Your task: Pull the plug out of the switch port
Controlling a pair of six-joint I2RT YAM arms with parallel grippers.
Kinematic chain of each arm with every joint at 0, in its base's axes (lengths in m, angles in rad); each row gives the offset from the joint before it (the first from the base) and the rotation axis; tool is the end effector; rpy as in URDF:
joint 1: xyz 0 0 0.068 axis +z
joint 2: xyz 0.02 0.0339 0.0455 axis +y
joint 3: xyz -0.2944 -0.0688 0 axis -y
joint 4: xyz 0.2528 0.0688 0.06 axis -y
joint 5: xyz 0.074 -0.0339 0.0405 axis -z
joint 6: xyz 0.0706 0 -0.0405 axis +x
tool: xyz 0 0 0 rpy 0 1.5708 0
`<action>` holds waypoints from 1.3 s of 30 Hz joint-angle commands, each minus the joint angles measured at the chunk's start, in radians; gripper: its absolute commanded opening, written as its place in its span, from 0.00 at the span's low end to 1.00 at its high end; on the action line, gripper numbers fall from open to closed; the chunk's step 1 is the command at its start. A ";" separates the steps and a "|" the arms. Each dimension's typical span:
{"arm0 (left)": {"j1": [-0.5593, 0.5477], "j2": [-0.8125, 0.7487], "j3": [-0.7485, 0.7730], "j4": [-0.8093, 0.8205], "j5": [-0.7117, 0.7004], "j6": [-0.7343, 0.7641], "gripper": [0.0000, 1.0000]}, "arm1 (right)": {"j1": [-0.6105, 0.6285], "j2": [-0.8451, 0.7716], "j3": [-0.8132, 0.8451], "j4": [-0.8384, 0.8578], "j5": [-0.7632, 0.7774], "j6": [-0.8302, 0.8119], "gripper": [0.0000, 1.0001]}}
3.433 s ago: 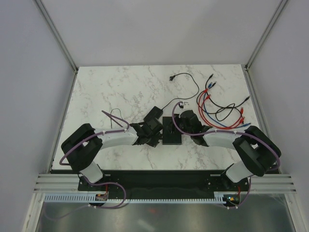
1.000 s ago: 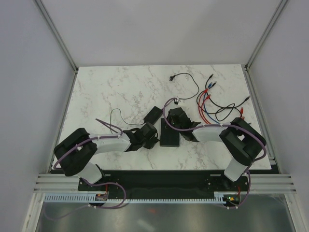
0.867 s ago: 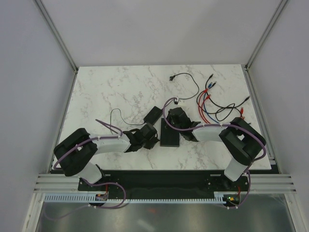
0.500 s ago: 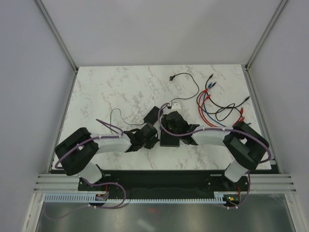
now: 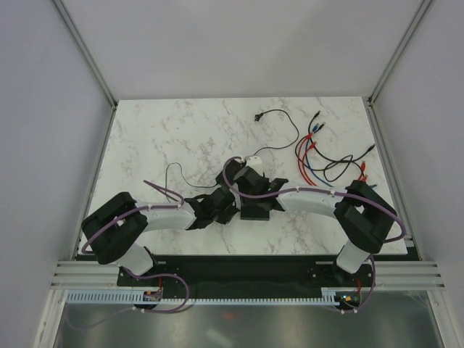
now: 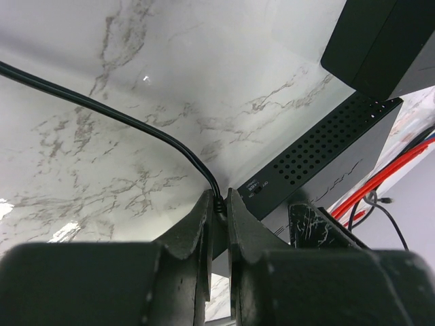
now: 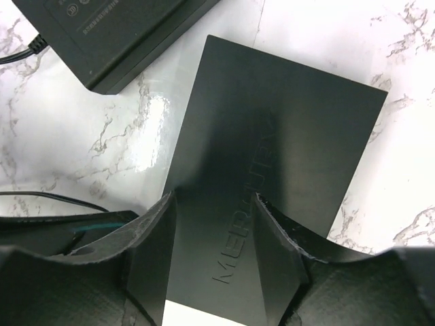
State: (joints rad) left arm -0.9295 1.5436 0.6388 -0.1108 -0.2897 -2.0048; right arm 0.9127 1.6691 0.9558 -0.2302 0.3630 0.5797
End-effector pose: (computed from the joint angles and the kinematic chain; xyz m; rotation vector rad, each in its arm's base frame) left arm 0.1897 -0.2203 0.1257 -1.4844 2.2697 -0.7271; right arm 0.2409 0.2707 0.1731 -0.2607 2.4262 0.2081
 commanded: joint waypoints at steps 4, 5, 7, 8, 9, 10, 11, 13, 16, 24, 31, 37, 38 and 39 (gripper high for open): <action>-0.032 0.010 -0.074 -0.029 0.046 -0.278 0.02 | 0.046 0.093 0.055 -0.195 0.042 0.022 0.62; -0.032 0.010 -0.080 -0.024 0.047 -0.278 0.02 | 0.048 0.101 0.061 -0.195 0.045 0.028 0.63; -0.032 0.012 -0.083 -0.017 0.050 -0.276 0.02 | 0.048 0.133 0.083 -0.195 0.045 0.029 0.64; -0.032 0.013 -0.083 -0.013 0.050 -0.275 0.02 | 0.049 0.152 0.089 -0.198 0.050 0.029 0.64; -0.032 0.016 -0.083 -0.012 0.052 -0.275 0.02 | 0.049 0.161 0.095 -0.198 0.050 0.031 0.64; -0.034 0.015 -0.083 -0.010 0.052 -0.273 0.02 | 0.049 0.167 0.100 -0.201 0.054 0.032 0.64; -0.034 0.015 -0.087 -0.007 0.053 -0.273 0.02 | 0.049 0.172 0.101 -0.202 0.060 0.034 0.64; -0.032 0.012 -0.093 -0.003 0.049 -0.278 0.02 | 0.049 0.176 0.087 -0.204 0.073 0.039 0.64; -0.032 0.004 -0.108 0.006 0.037 -0.296 0.02 | 0.049 0.182 0.067 -0.202 0.097 0.032 0.64; -0.031 -0.008 -0.134 0.016 0.021 -0.318 0.02 | 0.049 0.182 -0.005 -0.163 0.103 0.035 0.64; -0.025 -0.053 -0.172 0.000 -0.023 -0.339 0.02 | 0.049 0.167 -0.045 -0.121 0.111 0.040 0.64; -0.012 -0.069 -0.176 -0.013 -0.049 -0.344 0.02 | 0.048 0.198 -0.037 -0.120 0.108 0.042 0.64; -0.011 -0.079 -0.174 -0.021 -0.057 -0.342 0.02 | 0.046 0.199 -0.037 -0.120 0.106 0.040 0.64; -0.008 -0.082 -0.172 -0.027 -0.062 -0.338 0.02 | 0.046 0.199 -0.037 -0.118 0.105 0.039 0.63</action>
State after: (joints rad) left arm -0.9390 1.4620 0.4995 0.0242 -0.3206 -2.0121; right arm 0.9829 1.7535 0.9958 -0.2234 0.5503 0.5941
